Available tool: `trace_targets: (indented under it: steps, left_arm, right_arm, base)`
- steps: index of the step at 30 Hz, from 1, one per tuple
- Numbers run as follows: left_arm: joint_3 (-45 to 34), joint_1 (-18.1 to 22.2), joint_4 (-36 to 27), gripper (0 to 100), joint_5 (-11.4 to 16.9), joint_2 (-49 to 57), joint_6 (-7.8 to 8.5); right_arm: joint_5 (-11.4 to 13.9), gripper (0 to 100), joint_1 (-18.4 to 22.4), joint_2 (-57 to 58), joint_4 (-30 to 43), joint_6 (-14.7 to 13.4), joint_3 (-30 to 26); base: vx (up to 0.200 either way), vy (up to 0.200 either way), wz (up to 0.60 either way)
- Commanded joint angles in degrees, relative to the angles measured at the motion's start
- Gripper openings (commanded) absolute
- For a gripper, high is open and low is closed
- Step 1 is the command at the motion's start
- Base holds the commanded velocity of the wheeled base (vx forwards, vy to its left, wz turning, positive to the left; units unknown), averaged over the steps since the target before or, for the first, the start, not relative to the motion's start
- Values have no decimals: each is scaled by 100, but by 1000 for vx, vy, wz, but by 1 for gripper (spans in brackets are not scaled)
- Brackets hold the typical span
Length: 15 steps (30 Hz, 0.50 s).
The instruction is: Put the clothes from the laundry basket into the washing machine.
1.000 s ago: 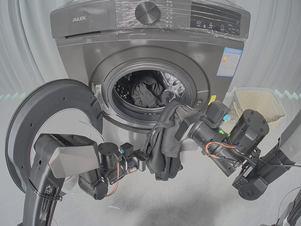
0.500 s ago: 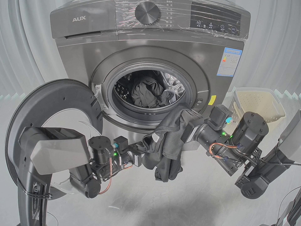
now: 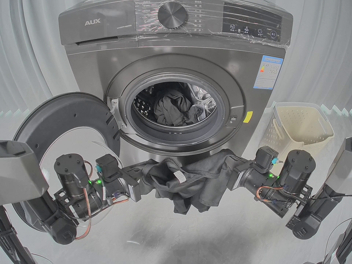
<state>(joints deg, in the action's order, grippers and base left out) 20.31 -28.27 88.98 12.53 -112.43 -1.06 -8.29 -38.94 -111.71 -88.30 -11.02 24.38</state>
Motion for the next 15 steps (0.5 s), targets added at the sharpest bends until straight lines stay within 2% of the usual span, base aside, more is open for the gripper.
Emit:
trace_targets:
  steps: [1,12,15]
  left_arm:
    - [-387,32,-3,0,12,978,-17]
    - [-361,489,-3,0,30,1136,-8]
    - [-300,515,-3,0,30,1136,-8]
  right_arm:
    - [3,0,97,106,-3,-260,-109]
    - [-41,0,615,124,-12,-339,172]
    - [-41,0,651,124,-12,-392,269]
  base:
    - [0,0,0]
    - [0,0,0]
    - [0,0,0]
